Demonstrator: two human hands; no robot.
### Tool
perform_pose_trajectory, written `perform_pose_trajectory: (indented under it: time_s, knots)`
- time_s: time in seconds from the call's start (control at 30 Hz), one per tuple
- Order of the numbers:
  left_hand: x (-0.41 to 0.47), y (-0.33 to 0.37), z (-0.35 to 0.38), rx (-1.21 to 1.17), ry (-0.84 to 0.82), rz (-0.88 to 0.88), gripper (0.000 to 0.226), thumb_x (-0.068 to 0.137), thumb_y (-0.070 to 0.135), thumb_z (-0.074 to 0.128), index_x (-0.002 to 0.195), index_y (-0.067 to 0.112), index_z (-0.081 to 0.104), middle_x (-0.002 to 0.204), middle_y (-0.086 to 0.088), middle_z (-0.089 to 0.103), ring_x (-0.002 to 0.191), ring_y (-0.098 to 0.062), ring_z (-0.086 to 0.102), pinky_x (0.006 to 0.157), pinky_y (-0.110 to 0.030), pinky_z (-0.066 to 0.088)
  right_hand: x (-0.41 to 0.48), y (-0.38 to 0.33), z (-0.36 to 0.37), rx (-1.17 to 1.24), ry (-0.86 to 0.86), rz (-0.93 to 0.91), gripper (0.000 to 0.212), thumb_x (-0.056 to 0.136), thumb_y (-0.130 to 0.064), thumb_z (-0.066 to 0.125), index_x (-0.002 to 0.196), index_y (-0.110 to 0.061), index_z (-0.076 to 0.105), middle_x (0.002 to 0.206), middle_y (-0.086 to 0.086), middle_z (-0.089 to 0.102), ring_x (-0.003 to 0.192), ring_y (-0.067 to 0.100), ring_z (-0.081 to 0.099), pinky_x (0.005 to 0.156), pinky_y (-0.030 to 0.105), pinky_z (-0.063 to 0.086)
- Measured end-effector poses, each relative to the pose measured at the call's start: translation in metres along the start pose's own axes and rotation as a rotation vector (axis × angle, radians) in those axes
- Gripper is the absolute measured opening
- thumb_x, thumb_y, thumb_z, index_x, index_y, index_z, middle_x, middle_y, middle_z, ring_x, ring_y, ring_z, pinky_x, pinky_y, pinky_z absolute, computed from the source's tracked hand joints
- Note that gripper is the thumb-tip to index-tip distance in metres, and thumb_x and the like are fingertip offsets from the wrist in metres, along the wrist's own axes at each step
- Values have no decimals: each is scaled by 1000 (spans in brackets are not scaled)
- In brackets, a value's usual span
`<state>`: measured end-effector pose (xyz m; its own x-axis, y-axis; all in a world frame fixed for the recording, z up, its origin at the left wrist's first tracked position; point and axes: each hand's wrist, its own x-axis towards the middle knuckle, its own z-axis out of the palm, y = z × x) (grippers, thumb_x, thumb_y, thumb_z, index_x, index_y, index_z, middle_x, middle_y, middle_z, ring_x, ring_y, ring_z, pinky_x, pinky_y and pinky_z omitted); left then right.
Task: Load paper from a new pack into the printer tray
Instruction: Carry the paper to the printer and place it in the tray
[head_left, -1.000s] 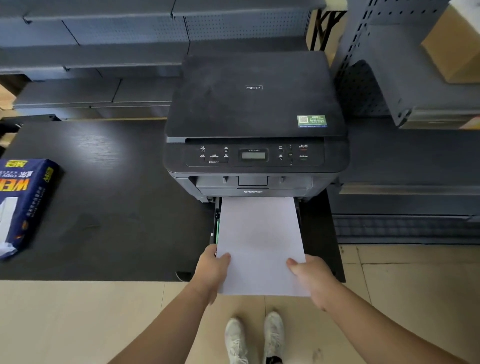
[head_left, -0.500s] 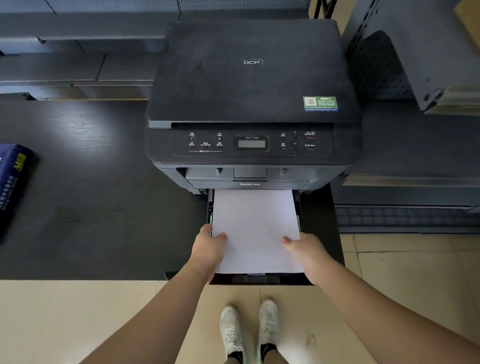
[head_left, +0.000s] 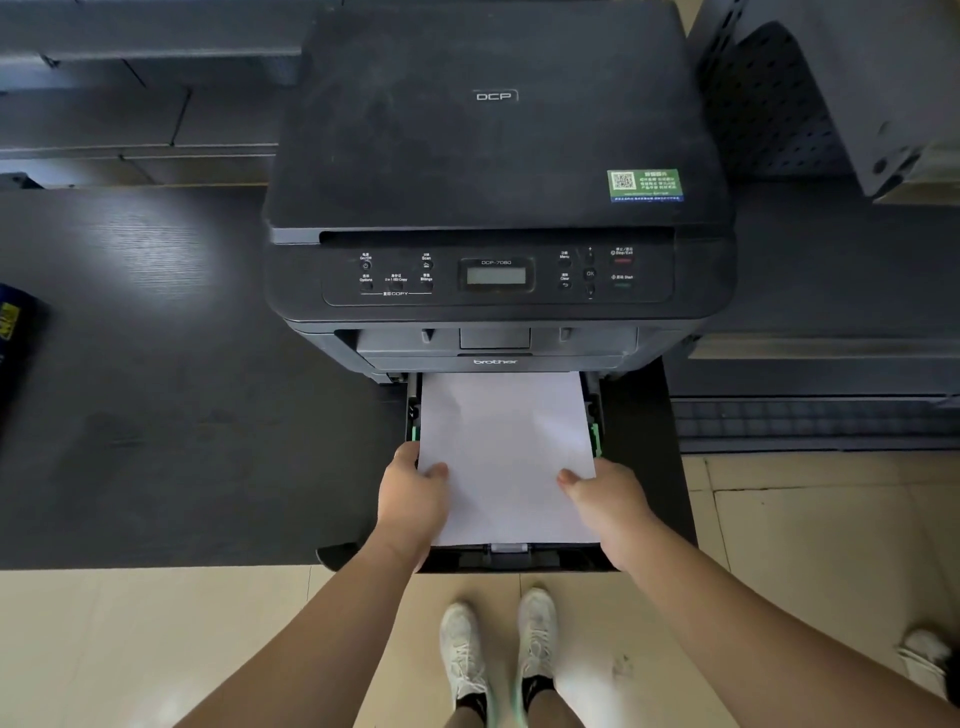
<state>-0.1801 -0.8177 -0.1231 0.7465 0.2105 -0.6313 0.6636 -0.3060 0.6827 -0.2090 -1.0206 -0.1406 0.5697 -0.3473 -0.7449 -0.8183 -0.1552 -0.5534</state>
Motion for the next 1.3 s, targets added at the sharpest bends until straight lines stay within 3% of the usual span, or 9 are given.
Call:
perform_pose_trajectory:
  time_s: [0.2,0.43,0.53,0.73,0.87,1.03,1.17,1.23,1.3]
  knots:
    - [-9,-2,-7,-61,-6,38,23,96,8,49,115,17,56,100,4,67,83,-12,64,65,-26,52,-10,-4,-3,97,6,-44,15,95,-20,62,108,-15,64,100,4,64,92,23,58,78,30,41]
    - [11,4,6,32,19,46,43,97,12,51,140,12,43,125,-2,62,106,-26,60,86,-34,50,10,-11,6,76,73,-47,14,92,-18,65,101,-9,69,101,9,70,93,28,64,84,36,52]
    - [18,6,9,100,22,66,46,98,12,50,143,12,39,129,3,54,100,-25,57,75,-33,51,16,-13,11,38,119,-68,17,90,-17,66,101,-5,70,102,12,72,92,30,67,85,40,56]
    - [22,10,14,185,8,57,49,97,7,47,144,8,35,126,-15,59,88,-24,56,53,-23,41,22,-16,17,-64,176,-95,23,88,-21,65,101,-3,69,103,13,72,89,30,68,69,30,50]
    - [11,9,9,243,41,92,53,92,9,54,143,8,37,128,-14,59,98,-29,63,73,-36,55,14,-9,15,-97,185,-137,40,87,-35,69,110,-2,65,109,11,71,98,29,66,73,30,48]
    - [-6,8,1,387,58,143,49,93,10,57,139,5,45,133,-16,52,86,-24,54,71,-31,43,-2,-3,2,-215,207,-189,46,88,-36,67,124,-6,63,116,9,71,104,27,67,78,26,49]
    - [-12,8,0,412,30,135,50,95,11,53,144,5,41,141,-15,50,120,-31,55,77,-28,41,-9,2,-2,-301,222,-236,35,87,-28,65,116,-9,68,107,6,75,94,22,70,56,12,40]
    - [-15,8,1,430,17,124,51,95,11,51,145,6,40,144,-16,50,126,-32,51,83,-30,42,-13,5,0,-323,229,-261,35,87,-28,63,117,-11,67,108,3,75,92,20,71,57,12,43]
    - [-23,10,1,442,11,116,51,96,11,49,146,7,40,144,-16,50,125,-32,53,80,-29,40,-25,5,0,-328,236,-306,33,88,-24,61,118,-12,66,107,3,75,89,20,71,65,23,56]
